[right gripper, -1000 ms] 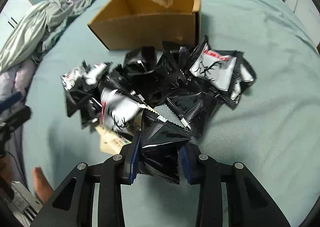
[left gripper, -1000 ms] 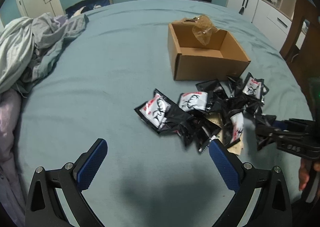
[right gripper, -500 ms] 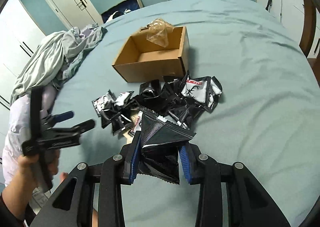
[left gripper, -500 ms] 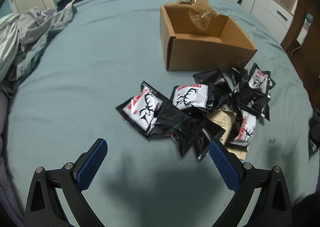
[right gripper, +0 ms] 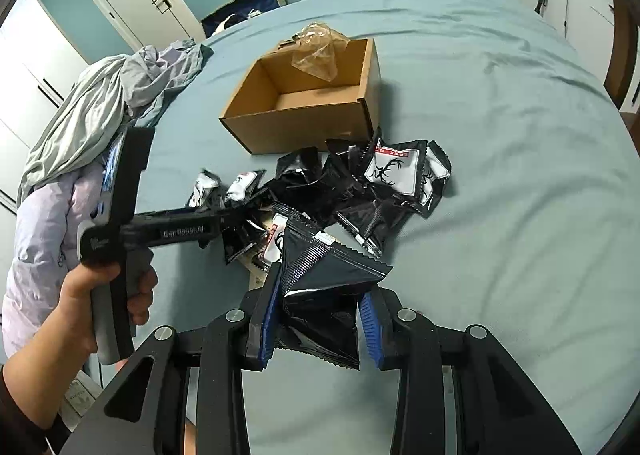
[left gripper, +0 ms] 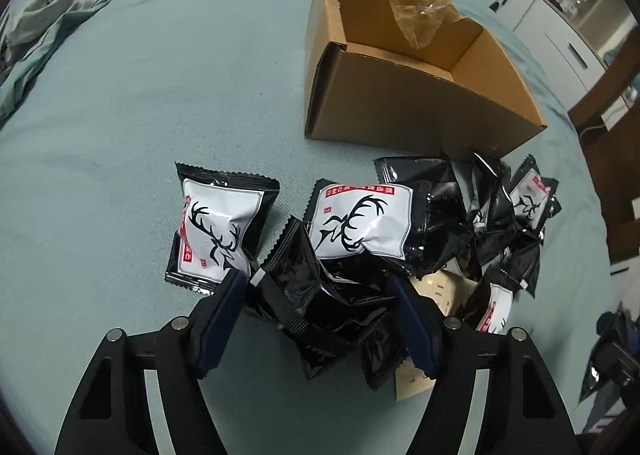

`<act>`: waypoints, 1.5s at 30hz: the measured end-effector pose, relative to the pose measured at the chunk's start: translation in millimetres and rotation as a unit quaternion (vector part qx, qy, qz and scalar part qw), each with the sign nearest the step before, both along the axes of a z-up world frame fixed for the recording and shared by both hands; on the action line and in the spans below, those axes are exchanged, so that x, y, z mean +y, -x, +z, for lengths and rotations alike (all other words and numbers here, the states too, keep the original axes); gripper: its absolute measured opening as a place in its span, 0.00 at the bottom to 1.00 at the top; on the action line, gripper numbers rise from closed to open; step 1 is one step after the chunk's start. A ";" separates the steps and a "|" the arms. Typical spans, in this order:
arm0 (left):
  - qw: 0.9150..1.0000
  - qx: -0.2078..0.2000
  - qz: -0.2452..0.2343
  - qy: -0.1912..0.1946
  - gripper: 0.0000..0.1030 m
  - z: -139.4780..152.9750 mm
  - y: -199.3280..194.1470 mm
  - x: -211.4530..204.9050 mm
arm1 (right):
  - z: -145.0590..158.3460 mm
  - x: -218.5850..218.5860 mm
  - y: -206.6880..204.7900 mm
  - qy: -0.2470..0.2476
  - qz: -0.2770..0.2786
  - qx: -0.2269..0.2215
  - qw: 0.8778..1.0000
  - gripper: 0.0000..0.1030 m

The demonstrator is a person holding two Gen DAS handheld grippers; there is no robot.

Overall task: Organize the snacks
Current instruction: 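Carry the black packet into the cardboard box and open the right tool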

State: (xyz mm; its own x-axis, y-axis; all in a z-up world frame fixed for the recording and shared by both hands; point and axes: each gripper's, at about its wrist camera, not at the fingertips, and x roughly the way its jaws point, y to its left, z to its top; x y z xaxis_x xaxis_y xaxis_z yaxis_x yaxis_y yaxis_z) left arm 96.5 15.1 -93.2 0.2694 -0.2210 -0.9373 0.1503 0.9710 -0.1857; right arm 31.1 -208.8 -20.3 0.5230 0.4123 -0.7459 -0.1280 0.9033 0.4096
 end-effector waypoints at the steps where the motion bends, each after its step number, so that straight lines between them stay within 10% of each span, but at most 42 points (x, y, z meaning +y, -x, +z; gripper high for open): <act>1: 1.000 0.001 -0.002 0.004 0.60 1.6 2.0 0.7 | -1.1 0.4 -1.0 0.002 0.000 0.002 1.000 0.33; 3: 1.000 -0.007 -0.007 0.008 0.49 9.1 5.6 1.8 | -2.3 0.5 -2.2 0.002 -0.001 0.004 1.000 0.33; 21: 0.985 -0.175 0.013 0.003 0.47 151.1 -16.2 8.1 | 10.8 -21.3 3.6 -0.025 -0.015 -0.021 0.999 0.33; 25: 0.978 -0.204 -0.002 -0.043 0.47 147.1 -41.5 -13.8 | 9.5 -27.5 1.2 -0.031 -0.023 -0.018 0.999 0.33; 35: 0.990 -0.140 -0.020 -0.021 0.50 94.1 -94.9 -47.6 | -0.7 -31.0 -12.4 -0.037 -0.025 -0.003 0.999 0.33; 39: 0.991 -0.132 -0.027 -0.020 0.81 92.6 -97.7 -49.5 | -3.7 -32.3 -21.3 -0.037 -0.028 -0.001 0.999 0.33; 45: 0.991 -0.136 -0.005 -0.004 0.84 110.6 -83.4 -23.5 | -3.4 -30.8 -30.6 -0.030 -0.029 -0.007 0.999 0.33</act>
State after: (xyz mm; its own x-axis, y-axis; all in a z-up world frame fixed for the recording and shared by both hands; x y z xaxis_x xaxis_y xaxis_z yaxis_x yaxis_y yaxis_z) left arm 179.9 -8.3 17.4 0.5104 -0.2171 -0.8321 0.2032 0.9706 -0.1286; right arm 61.6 -239.6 -23.7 0.5576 0.4248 -0.7132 -0.0830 0.8834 0.4613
